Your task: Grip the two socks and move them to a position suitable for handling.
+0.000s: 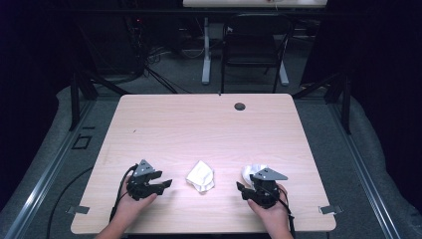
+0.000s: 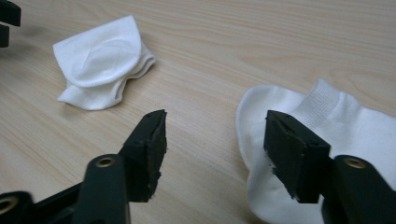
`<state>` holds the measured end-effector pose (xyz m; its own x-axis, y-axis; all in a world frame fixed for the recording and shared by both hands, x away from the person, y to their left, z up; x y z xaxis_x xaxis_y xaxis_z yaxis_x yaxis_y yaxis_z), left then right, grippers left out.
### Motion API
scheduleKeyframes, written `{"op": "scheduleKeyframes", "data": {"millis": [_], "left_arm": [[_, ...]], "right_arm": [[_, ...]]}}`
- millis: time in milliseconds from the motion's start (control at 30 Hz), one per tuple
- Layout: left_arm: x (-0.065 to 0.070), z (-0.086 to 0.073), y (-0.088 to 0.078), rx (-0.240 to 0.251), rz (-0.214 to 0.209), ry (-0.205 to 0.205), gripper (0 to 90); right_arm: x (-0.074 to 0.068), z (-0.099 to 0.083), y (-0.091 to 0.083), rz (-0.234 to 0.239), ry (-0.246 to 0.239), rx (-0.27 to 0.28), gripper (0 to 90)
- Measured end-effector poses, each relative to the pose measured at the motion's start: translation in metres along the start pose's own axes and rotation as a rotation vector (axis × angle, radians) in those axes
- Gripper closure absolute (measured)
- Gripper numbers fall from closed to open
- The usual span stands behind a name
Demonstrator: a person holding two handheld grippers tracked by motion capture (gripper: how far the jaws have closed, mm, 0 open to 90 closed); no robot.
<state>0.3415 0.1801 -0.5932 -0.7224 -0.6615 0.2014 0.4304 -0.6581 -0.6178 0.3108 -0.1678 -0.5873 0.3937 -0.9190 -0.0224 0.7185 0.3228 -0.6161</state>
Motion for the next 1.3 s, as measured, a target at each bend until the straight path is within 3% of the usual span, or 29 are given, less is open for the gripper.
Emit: {"op": "scheduleKeyframes", "data": {"millis": [200, 233, 367, 433, 467, 567, 767, 900, 1033, 1133, 1300], "left_arm": [[0.005, 0.004, 0.000, 0.076, -0.019, -0.005, 41.3], [0.005, 0.005, 0.001, 0.075, -0.015, -0.003, 40.7], [0.004, 0.006, 0.003, 0.073, -0.010, -0.017, 40.5], [0.004, 0.008, 0.006, 0.043, -0.025, -0.048, 43.7], [0.004, 0.008, 0.006, 0.043, -0.025, -0.048, 49.4], [0.006, 0.009, 0.008, 0.010, -0.020, -0.027, 50.9], [0.016, 0.019, 0.009, 0.025, -0.075, -0.037, 45.8], [0.021, 0.023, 0.013, 0.035, -0.099, -0.010, 41.7], [0.024, 0.030, 0.022, 0.008, -0.060, 0.010, 43.2], [0.025, 0.043, 0.028, 0.048, -0.028, 0.024, 43.7], [0.029, 0.051, 0.040, 0.062, -0.006, 0.059, 53.5]], "right_arm": [[-0.004, 0.001, 0.003, -0.022, -0.019, 0.003, 27.9], [-0.005, 0.003, 0.004, -0.025, 0.003, 0.008, 24.8], [-0.006, 0.005, 0.003, -0.031, 0.009, 0.014, 21.8], [-0.009, 0.006, 0.004, -0.016, 0.010, 0.011, 19.3], [-0.010, 0.006, 0.004, -0.010, 0.006, 0.011, 19.3], [-0.013, 0.006, 0.006, -0.009, -0.006, 0.001, 19.5], [-0.014, 0.006, 0.007, -0.016, -0.020, 0.005, 35.5], [-0.014, 0.007, 0.003, -0.014, -0.033, 0.035, 42.1], [-0.016, 0.006, 0.003, -0.004, -0.051, 0.030, 47.5], [-0.015, 0.006, 0.002, -0.002, -0.065, 0.021, 50.2], [-0.013, 0.006, 0.001, -0.008, -0.056, 0.014, 51.1]]}}
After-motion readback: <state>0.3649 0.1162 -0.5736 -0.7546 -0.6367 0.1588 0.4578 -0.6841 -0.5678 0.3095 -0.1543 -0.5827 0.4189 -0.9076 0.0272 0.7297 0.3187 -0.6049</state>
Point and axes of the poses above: each handheld gripper's, and its own axes: y roughly forward along the jaws, z roughly out of its top, x roughly to its right, the point moved 4 cm from there along y, roughly forward along the jaws, and after that the axes turned 8 degrees about -z, right-handed, at the moved point
